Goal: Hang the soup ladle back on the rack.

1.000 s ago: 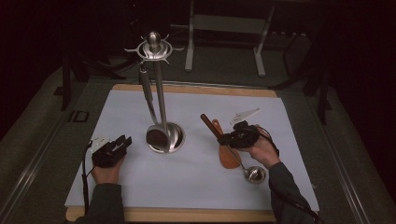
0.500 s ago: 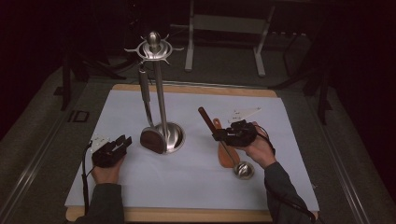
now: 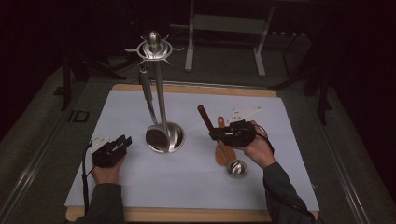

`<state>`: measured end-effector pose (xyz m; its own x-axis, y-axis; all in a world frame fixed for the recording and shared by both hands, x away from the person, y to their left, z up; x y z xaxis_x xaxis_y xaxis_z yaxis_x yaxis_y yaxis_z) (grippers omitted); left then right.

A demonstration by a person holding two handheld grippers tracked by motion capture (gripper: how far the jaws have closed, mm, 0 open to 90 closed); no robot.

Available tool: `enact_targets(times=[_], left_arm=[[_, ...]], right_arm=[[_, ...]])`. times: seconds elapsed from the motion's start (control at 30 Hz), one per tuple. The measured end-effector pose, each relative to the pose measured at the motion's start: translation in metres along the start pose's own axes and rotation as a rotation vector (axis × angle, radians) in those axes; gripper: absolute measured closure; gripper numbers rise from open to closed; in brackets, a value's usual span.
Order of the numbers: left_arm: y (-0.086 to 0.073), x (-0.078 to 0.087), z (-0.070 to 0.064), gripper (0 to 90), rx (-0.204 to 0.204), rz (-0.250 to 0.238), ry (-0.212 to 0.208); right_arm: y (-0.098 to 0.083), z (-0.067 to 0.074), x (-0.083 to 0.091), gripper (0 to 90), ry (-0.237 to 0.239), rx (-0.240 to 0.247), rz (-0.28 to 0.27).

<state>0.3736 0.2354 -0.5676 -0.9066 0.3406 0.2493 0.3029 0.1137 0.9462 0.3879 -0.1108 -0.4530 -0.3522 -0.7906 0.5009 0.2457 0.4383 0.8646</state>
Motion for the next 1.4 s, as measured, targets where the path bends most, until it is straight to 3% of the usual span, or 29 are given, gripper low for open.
enact_targets(times=[0.47, 1.4], left_arm=[[0.000, 0.000, -0.001, 66.1, -0.003, 0.001, -0.003], [0.000, 0.000, -0.001, 66.0, -0.002, -0.001, -0.004]], right_arm=[[0.017, 0.011, -0.001, 74.4, 0.017, 0.032, -0.061], [0.050, 0.016, -0.012, 74.4, 0.009, 0.015, -0.192]])
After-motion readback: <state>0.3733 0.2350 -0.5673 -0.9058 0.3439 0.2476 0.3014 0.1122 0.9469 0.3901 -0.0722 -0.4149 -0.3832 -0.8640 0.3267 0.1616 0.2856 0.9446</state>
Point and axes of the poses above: each handheld gripper's, and its own axes: x roughly backward along the jaws, y roughly out of its top, z roughly to its left, the point moved 8 cm from there along -x, roughly forward along the jaws, and after that the axes turned 7 degrees about -z, right-handed, at the moved point
